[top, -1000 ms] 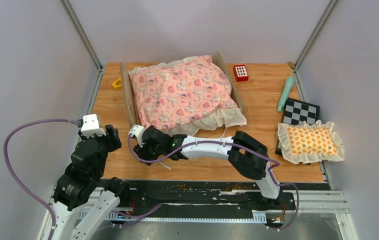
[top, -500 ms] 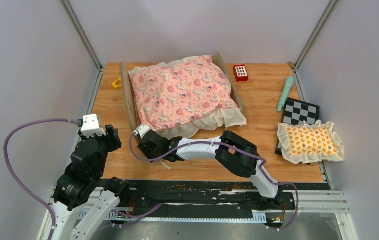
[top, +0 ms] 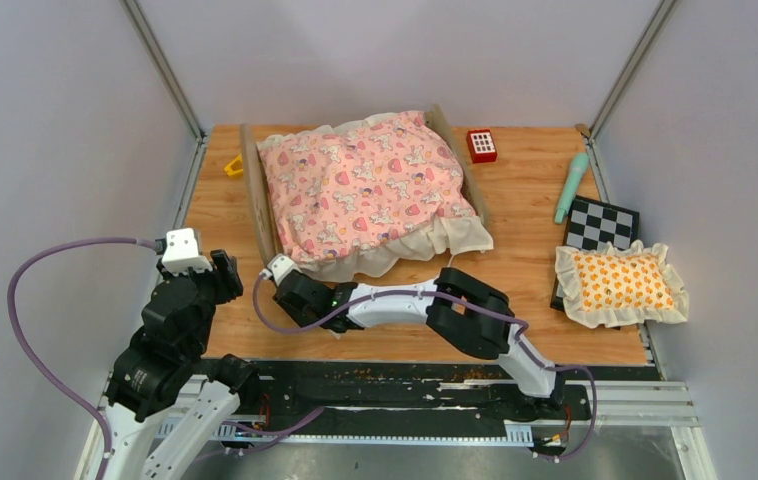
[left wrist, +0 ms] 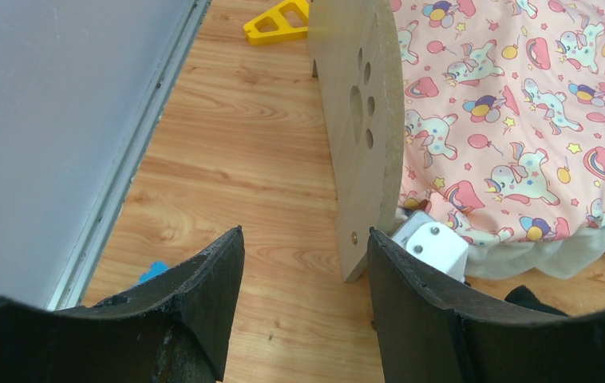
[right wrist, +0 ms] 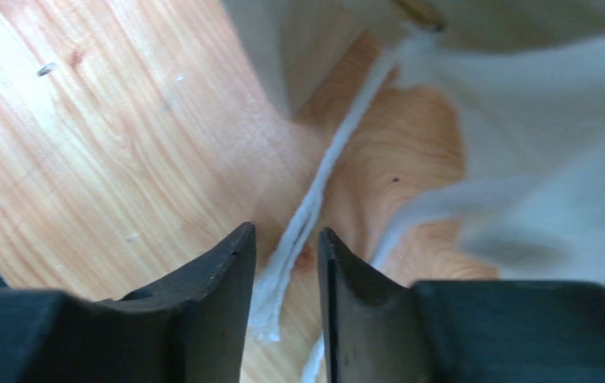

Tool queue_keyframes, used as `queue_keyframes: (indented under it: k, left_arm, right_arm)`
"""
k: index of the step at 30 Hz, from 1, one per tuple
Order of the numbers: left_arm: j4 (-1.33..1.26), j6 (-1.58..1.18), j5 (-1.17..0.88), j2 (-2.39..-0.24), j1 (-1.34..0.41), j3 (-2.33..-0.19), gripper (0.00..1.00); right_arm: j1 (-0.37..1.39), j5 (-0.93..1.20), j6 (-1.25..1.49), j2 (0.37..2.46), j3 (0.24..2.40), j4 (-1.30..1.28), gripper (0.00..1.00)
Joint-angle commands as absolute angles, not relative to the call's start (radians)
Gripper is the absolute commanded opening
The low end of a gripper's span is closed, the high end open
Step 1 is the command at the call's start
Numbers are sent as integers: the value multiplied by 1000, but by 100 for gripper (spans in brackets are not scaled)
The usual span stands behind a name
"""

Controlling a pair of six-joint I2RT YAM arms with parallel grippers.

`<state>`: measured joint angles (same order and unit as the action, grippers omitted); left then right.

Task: Set up the pet bed
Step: Tie the ropes to the bed frame.

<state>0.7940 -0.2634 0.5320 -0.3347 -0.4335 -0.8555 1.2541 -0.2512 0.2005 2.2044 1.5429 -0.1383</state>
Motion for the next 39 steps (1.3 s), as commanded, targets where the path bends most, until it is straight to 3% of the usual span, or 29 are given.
queue_keyframes:
  k: [1,5,9,23,33,37,39]
  left_arm:
    - [767,-265,530,-333,-436,-848,66]
    - [766,-267,530,-330,-436,-844,66]
    - [764,-268,529,-329,-436,-842,66]
    - [764,-269,533,-316,-436,-842,66]
    - [763,-268,532,-318,-436,-842,66]
    - [768,-265,534,-319,-436,-850,66]
    - [771,-263,532,-321,-436,-856,66]
  right_arm:
    - [1284,-230,225,2255,1577,-259,31]
    - [1283,-202,252,2253,1567,-289,2]
    - [1285,-143,208,2213,1564,-264,0]
    - [1287,81,34,2039,1432,-179,0]
    - [1294,17,68,1945,1309,-103,0]
    - [1268,-25,133,1911,1260,63,24]
    - [1254,-50,163,1915,1242,168,30]
